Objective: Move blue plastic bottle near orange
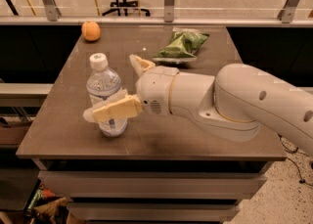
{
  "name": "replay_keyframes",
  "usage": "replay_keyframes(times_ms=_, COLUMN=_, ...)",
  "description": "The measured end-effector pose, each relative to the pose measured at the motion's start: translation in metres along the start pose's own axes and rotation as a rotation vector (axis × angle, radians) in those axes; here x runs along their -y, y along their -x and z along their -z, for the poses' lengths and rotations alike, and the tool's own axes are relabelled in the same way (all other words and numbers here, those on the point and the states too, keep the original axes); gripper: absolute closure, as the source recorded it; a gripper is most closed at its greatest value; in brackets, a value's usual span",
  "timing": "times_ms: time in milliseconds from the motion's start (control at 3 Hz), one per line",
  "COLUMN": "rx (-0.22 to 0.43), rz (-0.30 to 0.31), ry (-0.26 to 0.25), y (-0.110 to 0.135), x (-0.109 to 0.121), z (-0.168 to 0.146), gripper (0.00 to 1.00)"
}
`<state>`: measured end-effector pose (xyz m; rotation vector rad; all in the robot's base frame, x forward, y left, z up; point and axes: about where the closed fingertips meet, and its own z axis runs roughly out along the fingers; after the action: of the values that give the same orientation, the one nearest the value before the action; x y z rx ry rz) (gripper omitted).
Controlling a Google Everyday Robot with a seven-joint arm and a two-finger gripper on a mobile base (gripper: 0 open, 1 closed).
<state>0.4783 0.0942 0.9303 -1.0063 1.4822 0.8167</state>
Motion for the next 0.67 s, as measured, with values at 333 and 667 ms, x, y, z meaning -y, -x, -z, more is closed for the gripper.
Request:
replay_keyframes(times_ms=333, rx=0.001, rz=0.001, ry=0.019, y=-0.001, x=-0.0097, z=-0.0073, gripper=0.17)
replay_keyframes(times_ms=667, rx=0.001, rz=0.006, ry=0.02, y=0.0011, x=-0.0112, z=-0.008, gripper=0.39)
